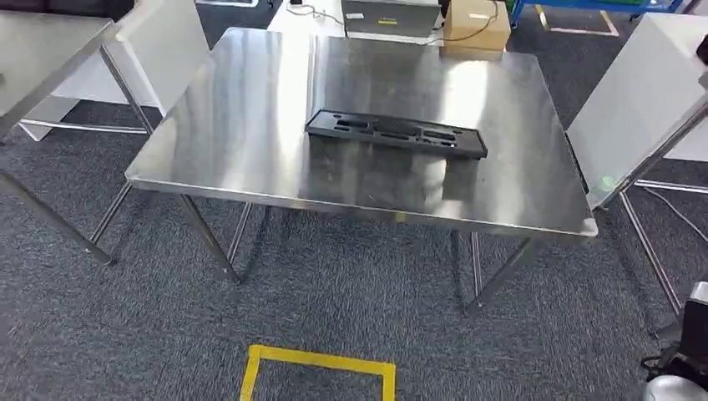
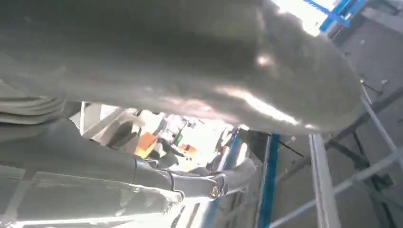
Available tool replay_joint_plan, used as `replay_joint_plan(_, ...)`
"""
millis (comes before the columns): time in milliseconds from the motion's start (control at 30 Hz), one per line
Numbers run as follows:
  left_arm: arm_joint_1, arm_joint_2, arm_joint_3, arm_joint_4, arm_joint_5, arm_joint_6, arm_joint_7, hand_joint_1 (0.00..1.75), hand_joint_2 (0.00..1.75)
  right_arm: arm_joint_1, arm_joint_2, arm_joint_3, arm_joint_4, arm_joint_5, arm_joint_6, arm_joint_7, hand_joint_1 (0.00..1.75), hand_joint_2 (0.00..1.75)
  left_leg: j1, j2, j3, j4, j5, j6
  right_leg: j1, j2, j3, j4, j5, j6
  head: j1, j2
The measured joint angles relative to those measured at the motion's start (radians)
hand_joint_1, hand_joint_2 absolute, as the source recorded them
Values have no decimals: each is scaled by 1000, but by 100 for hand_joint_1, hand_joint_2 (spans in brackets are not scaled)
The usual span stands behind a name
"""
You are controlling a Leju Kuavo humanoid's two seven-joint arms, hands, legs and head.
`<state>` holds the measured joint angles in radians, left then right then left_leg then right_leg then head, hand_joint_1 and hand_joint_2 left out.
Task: Take the parts from the cabinet and place them on the table.
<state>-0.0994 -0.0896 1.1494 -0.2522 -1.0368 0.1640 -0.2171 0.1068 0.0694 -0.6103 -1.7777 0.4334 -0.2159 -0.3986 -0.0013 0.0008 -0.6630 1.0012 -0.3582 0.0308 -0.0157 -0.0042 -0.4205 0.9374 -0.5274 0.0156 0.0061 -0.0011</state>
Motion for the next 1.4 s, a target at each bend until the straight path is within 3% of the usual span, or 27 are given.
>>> replay_joint_plan(67,1,0,1,0,0,1,0,0,0,-1,0,8,5,0,0,0,0,0,4,-4,-32,84,-120,-11,5,-4,-23,1,21,-20,-1,0)
replay_joint_plan(100,1,1,2,0,0,2,1,0,0,0,0,9,6,0,0,0,0,0,6,-4,-49,156,-178,-17,5,-5,-36,1,32,-19,0,0)
replay_joint_plan(133,1,1,5,0,0,3,1,0,0,0,0,10,9,-3,0,2,0,0,7,-4,-66,237,-216,-23,6,-6,-50,3,44,-17,-1,0)
replay_joint_plan(167,1,0,7,0,0,3,2,0,0,0,1,11,12,-9,2,9,0,0,10,-4,-71,296,-221,-27,6,-6,-64,6,54,-14,-1,0)
replay_joint_plan(233,1,0,8,0,0,4,4,0,0,0,1,11,22,-29,11,27,0,0,20,-3,-26,285,-161,-33,3,-8,-94,23,71,-6,-1,0)
replay_joint_plan(300,1,0,11,0,2,4,3,0,0,1,1,10,32,-50,21,35,0,0,29,-3,88,141,-116,-40,-3,-7,-126,46,77,4,-1,0)
replay_joint_plan(333,-2,-2,13,0,2,4,3,0,0,1,0,10,37,-62,29,37,0,0,31,-5,138,56,-157,-48,-1,-8,-141,60,79,9,-2,0)
replay_joint_plan(367,-2,-2,14,0,4,4,1,0,0,4,-1,6,40,-74,32,37,0,0,22,-15,156,23,-163,-40,3,-8,-155,71,84,15,-1,0)
replay_joint_plan(433,1,-4,16,1,13,6,-2,0,0,16,-2,0,47,-95,44,28,0,0,13,-12,137,32,-157,-24,3,-9,-163,68,99,35,2,0)
replay_joint_plan(500,5,-6,22,1,20,9,-4,0,0,33,-1,-15,53,-117,58,17,0,0,15,-7,112,21,-138,5,7,-10,-173,71,108,54,3,0)
replay_joint_plan(567,4,-7,29,1,24,11,-8,0,0,45,-2,-32,57,-130,78,7,0,0,14,-1,94,20,-116,33,0,-3,-215,142,21,35,7,0)
replay_joint_plan(633,7,-5,39,1,33,15,-10,0,0,48,0,-48,62,-136,102,1,0,0,10,3,64,21,-93,36,1,0,-256,303,-77,25,8,0)
replay_joint_plan(667,9,-5,42,1,35,15,-10,0,0,49,1,-53,64,-137,106,0,0,0,8,4,48,22,-82,36,1,0,-265,365,-98,28,8,0)
replay_joint_plan(733,12,-5,47,1,41,18,-10,0,0,49,5,-63,71,-138,114,0,0,0,6,5,18,23,-58,34,2,0,-221,360,-71,47,8,0)
replay_joint_plan(800,13,-6,55,1,46,20,-10,0,0,43,5,-64,75,-142,114,0,0,0,6,5,-4,23,-36,29,3,0,-106,212,-15,60,8,0)
replay_joint_plan(867,13,-8,60,2,52,24,-9,0,0,38,1,-66,77,-151,114,0,0,0,2,4,-16,25,-18,19,12,0,17,24,-42,38,9,0)
replay_joint_plan(967,18,-8,70,3,54,28,-9,0,0,41,-10,-87,80,-166,114,2,0,0,6,5,-15,6,21,2,25,2,4,17,-34,23,11,0)
replay_joint_plan(1000,21,-8,72,5,54,31,-10,0,0,41,-9,-92,82,-171,114,3,0,0,2,3,-18,-1,30,-7,17,1,-3,10,-18,14,12,0)
replay_joint_plan(1033,22,-9,73,6,54,34,-17,0,0,41,-9,-96,84,-174,115,5,0,0,8,-1,-28,12,-2,-12,-2,-1,-11,7,-9,7,10,0)
replay_joint_plan(1100,26,-8,73,8,54,41,-34,0,0,45,-10,-110,86,-182,122,13,0,0,11,-1,-53,118,-129,-22,1,-2,-34,8,10,-16,10,0)
replay_joint_plan(1133,28,-6,74,8,55,40,-37,0,0,47,-9,-119,88,-184,129,18,0,0,12,-3,-71,203,-182,-27,2,-4,-45,8,20,-17,9,0)
replay_joint_plan(1167,28,-4,76,9,56,39,-38,0,0,47,-10,-127,89,-185,134,21,0,0,13,-3,-84,272,-201,-32,3,-5,-56,10,29,-16,10,0)
replay_joint_plan(1233,29,-4,82,10,58,36,-39,0,0,50,-10,-138,95,-187,135,22,0,0,18,-3,-61,306,-162,-37,2,-5,-77,14,42,-8,9,0)
replay_joint_plan(1300,29,-2,84,10,60,35,-40,0,0,54,-10,-147,97,-187,135,23,0,0,27,-2,54,161,-113,-40,-1,-5,-87,25,51,-1,9,0)
replay_joint_plan(1333,28,-1,84,10,61,35,-40,0,0,53,-10,-150,97,-188,135,23,0,0,31,-3,121,64,-118,-41,-1,-4,-93,35,53,3,9,0)
replay_joint_plan(1367,26,-2,84,11,61,35,-41,0,0,54,-12,-153,97,-188,135,23,0,0,26,-6,156,16,-151,-41,6,-4,-109,43,54,7,8,0)
replay_joint_plan(1400,26,0,84,11,61,34,-42,0,0,53,-13,-155,97,-188,135,23,0,0,22,-6,146,14,-149,-34,8,-4,-118,47,57,11,12,0)
